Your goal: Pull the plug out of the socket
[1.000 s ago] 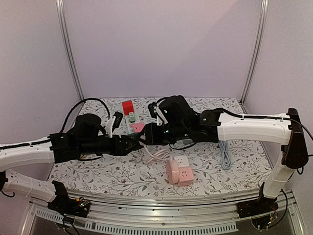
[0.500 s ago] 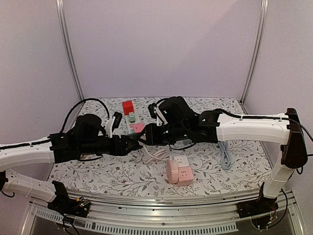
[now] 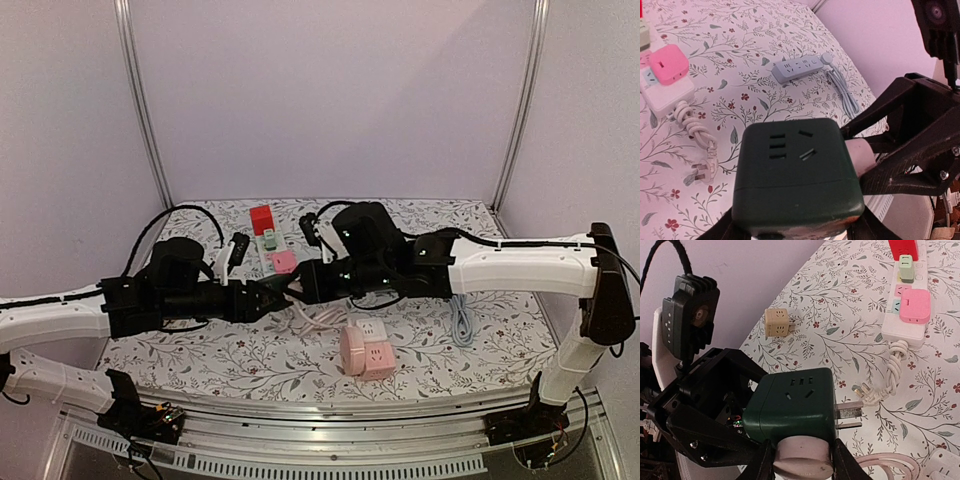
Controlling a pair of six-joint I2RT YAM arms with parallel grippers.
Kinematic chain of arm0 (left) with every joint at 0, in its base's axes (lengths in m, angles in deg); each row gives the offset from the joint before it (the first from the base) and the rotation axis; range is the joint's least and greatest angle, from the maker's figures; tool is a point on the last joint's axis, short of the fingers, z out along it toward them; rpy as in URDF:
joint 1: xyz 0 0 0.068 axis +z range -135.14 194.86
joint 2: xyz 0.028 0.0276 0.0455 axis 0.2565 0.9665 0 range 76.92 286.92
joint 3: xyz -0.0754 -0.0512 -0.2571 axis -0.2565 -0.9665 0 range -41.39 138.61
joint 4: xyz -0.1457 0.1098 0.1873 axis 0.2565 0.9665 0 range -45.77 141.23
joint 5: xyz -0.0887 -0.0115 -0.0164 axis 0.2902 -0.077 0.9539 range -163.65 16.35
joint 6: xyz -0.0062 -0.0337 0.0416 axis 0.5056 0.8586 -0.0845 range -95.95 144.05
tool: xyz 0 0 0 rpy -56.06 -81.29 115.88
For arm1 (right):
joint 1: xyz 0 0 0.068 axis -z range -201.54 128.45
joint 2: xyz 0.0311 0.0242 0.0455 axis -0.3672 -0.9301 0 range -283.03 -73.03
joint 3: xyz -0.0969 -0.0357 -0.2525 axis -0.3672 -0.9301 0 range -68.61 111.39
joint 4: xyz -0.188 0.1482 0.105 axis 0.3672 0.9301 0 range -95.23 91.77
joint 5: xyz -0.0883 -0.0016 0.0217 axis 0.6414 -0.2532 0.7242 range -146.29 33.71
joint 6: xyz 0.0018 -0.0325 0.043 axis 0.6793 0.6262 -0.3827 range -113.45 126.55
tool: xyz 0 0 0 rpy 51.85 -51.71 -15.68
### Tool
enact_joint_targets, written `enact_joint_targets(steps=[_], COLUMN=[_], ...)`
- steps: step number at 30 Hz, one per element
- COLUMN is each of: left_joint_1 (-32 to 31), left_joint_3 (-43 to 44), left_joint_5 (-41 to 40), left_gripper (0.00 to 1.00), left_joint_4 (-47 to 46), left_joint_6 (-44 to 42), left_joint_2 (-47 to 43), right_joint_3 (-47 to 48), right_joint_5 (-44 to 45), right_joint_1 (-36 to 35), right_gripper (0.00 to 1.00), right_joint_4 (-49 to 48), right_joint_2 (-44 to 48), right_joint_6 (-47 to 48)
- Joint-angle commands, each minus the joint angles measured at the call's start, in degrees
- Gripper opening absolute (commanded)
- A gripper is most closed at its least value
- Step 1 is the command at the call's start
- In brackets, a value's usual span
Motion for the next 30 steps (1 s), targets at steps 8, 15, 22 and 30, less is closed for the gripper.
enact_joint_targets(steps=[8, 15, 22, 30], left_joint_1=[-0.8, -1.2, -4.1, -4.8], left_joint_3=[0.7, 4.6, 9.0, 9.5], left_joint_5=[-1.2, -9.2, -14.6, -14.7], left_gripper=[0.19, 0.15, 0.14, 0.14], left_joint_4=[-2.8, 8.6, 13.1, 12.1], left_joint_6=[-0.4, -2.0, -4.2, -3.4], left_joint_2=[-2.2, 3.3, 9.7, 10.7], right_joint_3=[-1.9, 1.2, 5.5, 5.7], right_joint_5=[1.8, 3.2, 4.6, 7.0], right_joint_1=[0.1, 0.1, 0.0, 0.0], right_gripper=[0.0, 0.0, 0.0, 0.0], right_joint_4=[1.3, 4.7, 8.6, 9.6], right_joint_2=[1.8, 1.6, 1.3, 0.9], right_joint_6=[0.6, -10.7, -12.5, -12.0])
